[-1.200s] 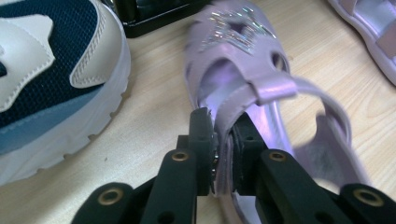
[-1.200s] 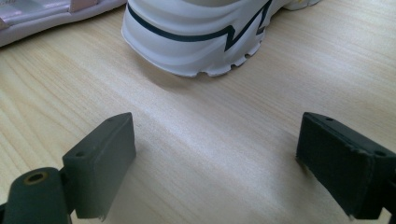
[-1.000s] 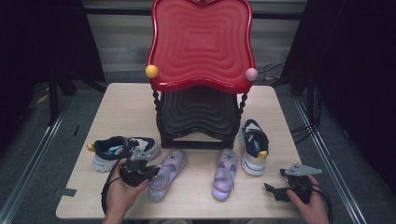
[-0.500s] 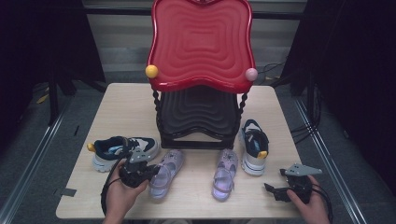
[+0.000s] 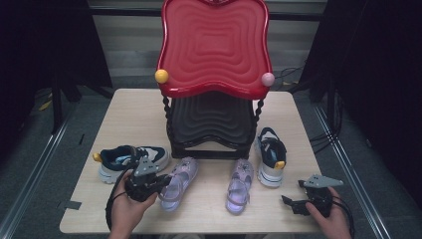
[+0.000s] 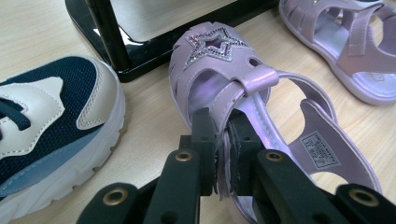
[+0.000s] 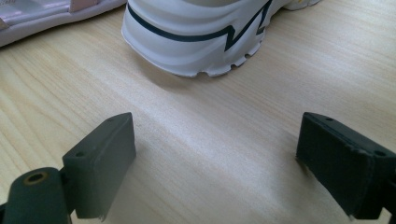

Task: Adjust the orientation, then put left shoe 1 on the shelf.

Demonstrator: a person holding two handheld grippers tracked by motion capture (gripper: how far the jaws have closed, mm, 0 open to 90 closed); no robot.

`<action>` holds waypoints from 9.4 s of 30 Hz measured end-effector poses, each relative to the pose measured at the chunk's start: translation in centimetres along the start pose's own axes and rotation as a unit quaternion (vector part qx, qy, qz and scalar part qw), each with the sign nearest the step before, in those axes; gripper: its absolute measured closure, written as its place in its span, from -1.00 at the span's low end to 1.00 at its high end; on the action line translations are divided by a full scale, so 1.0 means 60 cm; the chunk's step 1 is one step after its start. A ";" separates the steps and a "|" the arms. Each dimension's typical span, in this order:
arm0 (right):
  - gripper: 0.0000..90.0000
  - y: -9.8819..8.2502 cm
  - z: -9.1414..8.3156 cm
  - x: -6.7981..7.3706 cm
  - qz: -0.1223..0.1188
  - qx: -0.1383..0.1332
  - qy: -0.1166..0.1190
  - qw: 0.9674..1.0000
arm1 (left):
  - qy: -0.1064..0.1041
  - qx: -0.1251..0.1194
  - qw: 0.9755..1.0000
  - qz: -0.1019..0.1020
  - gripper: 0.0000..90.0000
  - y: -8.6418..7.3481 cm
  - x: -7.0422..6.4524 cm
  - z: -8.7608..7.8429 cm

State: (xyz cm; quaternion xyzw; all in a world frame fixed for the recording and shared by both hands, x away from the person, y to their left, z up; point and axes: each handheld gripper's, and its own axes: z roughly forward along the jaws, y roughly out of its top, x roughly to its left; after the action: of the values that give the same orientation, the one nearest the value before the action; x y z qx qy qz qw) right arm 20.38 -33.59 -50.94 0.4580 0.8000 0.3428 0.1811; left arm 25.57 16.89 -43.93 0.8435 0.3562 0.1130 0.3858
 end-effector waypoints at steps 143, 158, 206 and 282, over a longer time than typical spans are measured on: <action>-0.75 0.000 0.000 0.000 -0.001 -0.001 0.000 1.000 | 0.138 -0.177 0.974 -0.036 0.85 0.201 -0.019 0.043; -0.75 0.000 0.000 0.000 0.000 0.000 0.000 1.000 | 0.153 -0.190 0.969 -0.048 0.85 0.212 -0.016 0.067; -0.75 0.001 0.001 0.000 -0.001 0.001 0.002 1.000 | 0.247 -0.234 0.939 -0.053 0.81 0.241 -0.023 0.150; -0.76 0.003 0.003 0.000 -0.008 -0.001 0.005 1.000 | 0.228 -0.192 0.953 -0.046 0.43 0.238 -0.023 0.118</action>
State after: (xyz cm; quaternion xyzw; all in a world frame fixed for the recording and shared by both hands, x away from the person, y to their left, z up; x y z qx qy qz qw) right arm 20.62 -33.47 -50.97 0.4494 0.8041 0.3447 0.1806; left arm 35.21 5.48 -38.14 0.6877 0.4447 0.3512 0.4539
